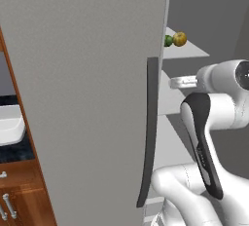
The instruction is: Take the squash and avocado out of the freezer and place them in the tupperware container on the counter. Then put the tupperware containing the vegetables back in the freezer.
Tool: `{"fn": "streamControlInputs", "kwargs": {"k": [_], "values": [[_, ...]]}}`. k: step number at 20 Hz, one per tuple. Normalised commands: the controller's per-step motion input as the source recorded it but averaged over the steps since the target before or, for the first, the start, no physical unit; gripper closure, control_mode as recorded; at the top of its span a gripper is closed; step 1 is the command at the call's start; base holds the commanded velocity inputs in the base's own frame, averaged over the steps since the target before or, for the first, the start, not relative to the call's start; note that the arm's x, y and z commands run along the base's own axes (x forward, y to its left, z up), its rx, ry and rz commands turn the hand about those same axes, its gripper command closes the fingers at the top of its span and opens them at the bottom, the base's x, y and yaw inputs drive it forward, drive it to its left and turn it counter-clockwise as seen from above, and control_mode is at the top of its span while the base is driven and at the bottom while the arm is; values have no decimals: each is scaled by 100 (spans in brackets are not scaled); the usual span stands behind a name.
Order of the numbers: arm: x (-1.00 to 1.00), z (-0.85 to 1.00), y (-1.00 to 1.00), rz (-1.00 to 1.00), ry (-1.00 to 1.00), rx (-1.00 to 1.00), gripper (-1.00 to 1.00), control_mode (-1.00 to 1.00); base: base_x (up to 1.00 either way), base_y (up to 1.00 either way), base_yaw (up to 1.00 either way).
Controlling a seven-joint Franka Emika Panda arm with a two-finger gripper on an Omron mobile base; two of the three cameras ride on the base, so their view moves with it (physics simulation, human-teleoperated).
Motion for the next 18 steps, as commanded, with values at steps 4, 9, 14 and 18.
{"fn": "streamControlInputs", "kwargs": {"k": [4,9,14,18], "values": [[30,30,-47,-4,-13,3,-100,-100,0,0,0],[35,49,-37,0,-2,7,-100,-100,0,0,0],[25,56,-22,0,0,8,-100,-100,0,0,0],[28,45,-25,0,0,5,-100,-100,0,0,0]]}}
